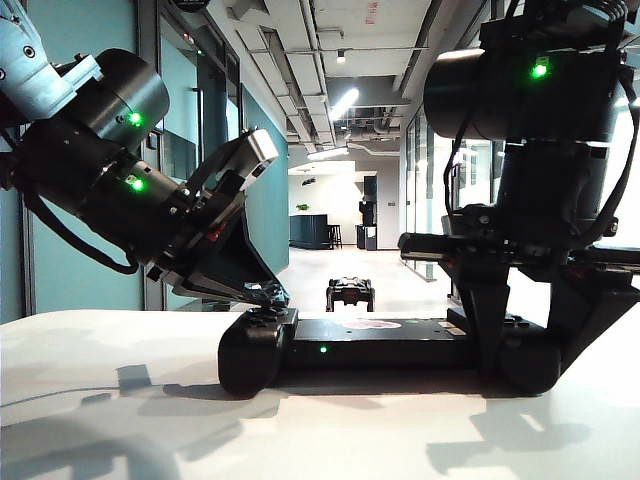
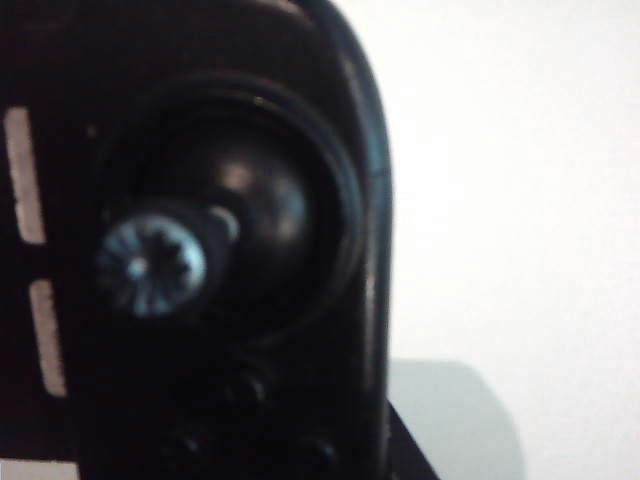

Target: Push the left joystick on the remote control sitting on the white table forward to make the robot dog walk in a straight line until it approaches the door.

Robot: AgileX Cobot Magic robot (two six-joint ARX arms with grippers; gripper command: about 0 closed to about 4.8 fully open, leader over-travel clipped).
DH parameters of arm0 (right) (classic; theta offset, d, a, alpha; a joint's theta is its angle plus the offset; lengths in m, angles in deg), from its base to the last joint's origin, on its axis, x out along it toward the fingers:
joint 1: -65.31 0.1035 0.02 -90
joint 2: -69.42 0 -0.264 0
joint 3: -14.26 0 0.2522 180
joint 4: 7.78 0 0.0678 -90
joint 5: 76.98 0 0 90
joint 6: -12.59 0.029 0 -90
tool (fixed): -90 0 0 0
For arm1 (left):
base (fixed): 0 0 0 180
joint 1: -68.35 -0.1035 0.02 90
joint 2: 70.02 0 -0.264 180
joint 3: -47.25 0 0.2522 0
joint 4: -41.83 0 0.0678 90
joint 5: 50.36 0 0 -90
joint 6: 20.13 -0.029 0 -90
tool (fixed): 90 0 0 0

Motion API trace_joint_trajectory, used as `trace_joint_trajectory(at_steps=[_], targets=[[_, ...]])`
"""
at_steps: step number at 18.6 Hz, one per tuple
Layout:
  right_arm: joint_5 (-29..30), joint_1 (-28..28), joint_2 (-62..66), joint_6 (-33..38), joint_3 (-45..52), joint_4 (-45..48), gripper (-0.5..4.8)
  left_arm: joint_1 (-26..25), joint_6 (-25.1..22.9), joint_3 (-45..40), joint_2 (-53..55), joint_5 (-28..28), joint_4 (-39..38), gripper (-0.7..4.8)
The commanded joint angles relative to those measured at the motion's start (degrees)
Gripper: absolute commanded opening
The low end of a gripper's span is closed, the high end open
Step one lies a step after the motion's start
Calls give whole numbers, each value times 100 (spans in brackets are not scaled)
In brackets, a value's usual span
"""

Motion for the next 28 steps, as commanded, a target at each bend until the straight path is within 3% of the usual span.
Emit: trace_joint_trajectory(at_steps=[1, 23, 28], targets=[[170, 7, 26, -26, 24, -103, 146, 0, -2, 4, -4, -39, 94, -5], [151, 7, 26, -26, 24, -94, 146, 0, 4, 4, -9, -15, 94, -5], [149, 7, 24, -26, 22, -85, 147, 0, 310, 9, -800, 92, -393, -5]])
